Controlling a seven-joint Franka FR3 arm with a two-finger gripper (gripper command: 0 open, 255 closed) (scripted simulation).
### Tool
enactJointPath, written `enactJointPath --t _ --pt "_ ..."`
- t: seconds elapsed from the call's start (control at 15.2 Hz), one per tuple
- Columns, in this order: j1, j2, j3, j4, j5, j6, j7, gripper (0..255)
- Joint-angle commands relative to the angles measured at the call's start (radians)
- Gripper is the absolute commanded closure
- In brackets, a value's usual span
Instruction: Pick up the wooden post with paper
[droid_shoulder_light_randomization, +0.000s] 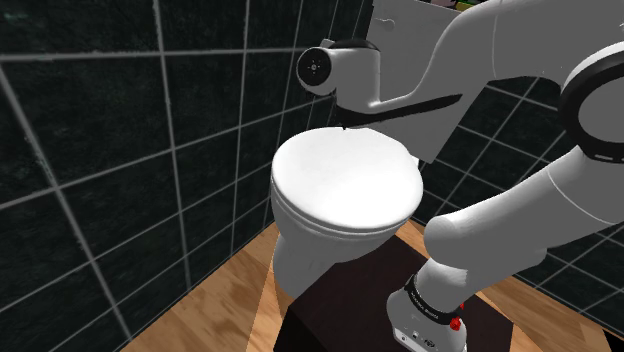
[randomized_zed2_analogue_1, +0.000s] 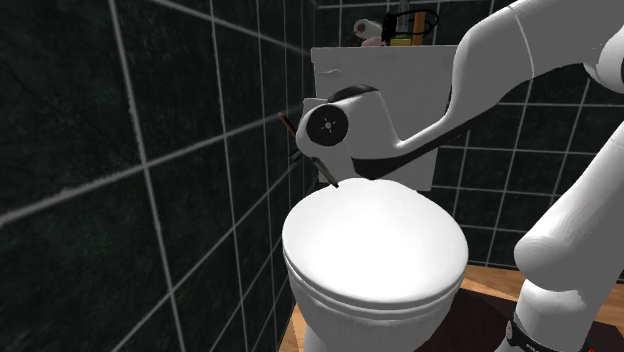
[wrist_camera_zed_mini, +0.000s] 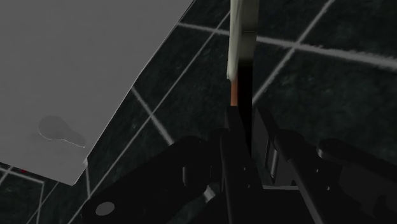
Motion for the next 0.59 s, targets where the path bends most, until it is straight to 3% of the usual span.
enactJointPath --t 0.0,0.53 --pt "0.004 -0.016 -0.009 0.014 0.022 0.005 -0.032 255" --pt "0.018 -0.050 -0.039 0.060 0.093 0.007 -0.135 255"
